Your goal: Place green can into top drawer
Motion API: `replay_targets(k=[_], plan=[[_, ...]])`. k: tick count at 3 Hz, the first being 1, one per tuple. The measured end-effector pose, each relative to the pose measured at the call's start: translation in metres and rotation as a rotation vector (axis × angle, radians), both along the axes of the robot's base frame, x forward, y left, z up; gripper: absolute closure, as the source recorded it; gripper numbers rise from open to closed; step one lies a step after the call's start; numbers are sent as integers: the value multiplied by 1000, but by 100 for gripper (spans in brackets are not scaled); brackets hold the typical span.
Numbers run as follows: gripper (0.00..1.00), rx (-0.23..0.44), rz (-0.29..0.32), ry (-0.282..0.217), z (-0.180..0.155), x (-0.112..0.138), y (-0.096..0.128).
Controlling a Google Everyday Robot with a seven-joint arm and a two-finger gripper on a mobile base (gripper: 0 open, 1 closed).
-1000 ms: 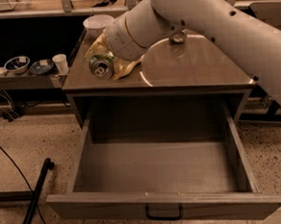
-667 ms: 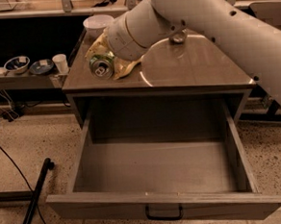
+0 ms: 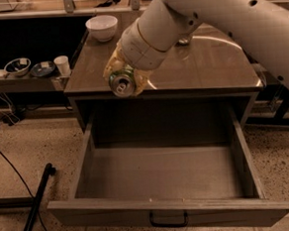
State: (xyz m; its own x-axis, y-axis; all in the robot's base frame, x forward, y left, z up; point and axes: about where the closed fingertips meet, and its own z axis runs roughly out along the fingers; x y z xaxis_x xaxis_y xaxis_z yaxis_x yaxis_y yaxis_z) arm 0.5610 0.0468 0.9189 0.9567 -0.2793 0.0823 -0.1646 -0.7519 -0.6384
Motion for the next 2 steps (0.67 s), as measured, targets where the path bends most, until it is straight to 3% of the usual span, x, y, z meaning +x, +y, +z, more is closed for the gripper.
replay_targets(k=[1, 2], plan=[[100, -165, 80, 95, -32, -52, -32], [100, -185, 92, 118, -41, -59, -35]])
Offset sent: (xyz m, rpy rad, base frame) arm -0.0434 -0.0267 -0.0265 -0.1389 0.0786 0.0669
